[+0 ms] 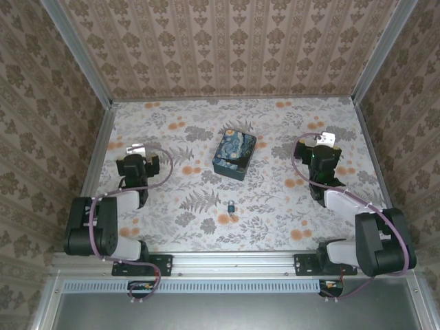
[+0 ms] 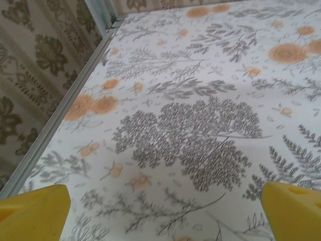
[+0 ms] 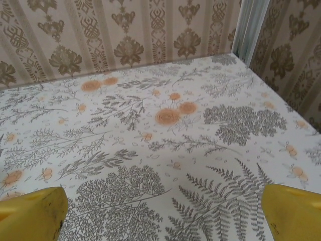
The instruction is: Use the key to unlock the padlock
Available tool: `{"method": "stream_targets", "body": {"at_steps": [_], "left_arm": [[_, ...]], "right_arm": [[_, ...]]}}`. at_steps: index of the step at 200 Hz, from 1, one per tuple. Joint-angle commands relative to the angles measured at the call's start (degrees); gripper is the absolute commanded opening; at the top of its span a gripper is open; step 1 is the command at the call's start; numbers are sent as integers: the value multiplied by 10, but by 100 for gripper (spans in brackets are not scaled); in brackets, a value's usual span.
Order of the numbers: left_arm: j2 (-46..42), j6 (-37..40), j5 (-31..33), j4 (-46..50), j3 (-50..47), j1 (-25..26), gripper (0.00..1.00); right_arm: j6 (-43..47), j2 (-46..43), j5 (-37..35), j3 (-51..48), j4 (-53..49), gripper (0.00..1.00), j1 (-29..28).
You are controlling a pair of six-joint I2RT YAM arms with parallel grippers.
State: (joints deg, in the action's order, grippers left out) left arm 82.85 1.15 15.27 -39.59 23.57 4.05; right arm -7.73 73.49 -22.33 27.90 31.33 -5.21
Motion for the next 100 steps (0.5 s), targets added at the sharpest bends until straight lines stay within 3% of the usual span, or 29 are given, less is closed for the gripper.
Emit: {"method": "stream_targets", "body": {"at_steps": [1,12,23,49,72,100], "left_arm": [[39,6,-33,-101,-13,-5,100],[59,13,-33,-137,-18,-5,100],[50,4,-41,-108,-13,-8,100],[53,3,-49,-115,-13,-13,100],[53,3,-49,-112,-12,-13,100],[53,4,-48,-111,-12,-13,100]], "right_arm": [[28,6,-7,-23,41,99,12],[30,16,-1,-47,84,100,13],[33,32,6,-65,116,100,13],[46,105,45,-119,294,99,13],[71,157,108,-119,345,100,13],[54,149,142,-50,196,99,32]]}}
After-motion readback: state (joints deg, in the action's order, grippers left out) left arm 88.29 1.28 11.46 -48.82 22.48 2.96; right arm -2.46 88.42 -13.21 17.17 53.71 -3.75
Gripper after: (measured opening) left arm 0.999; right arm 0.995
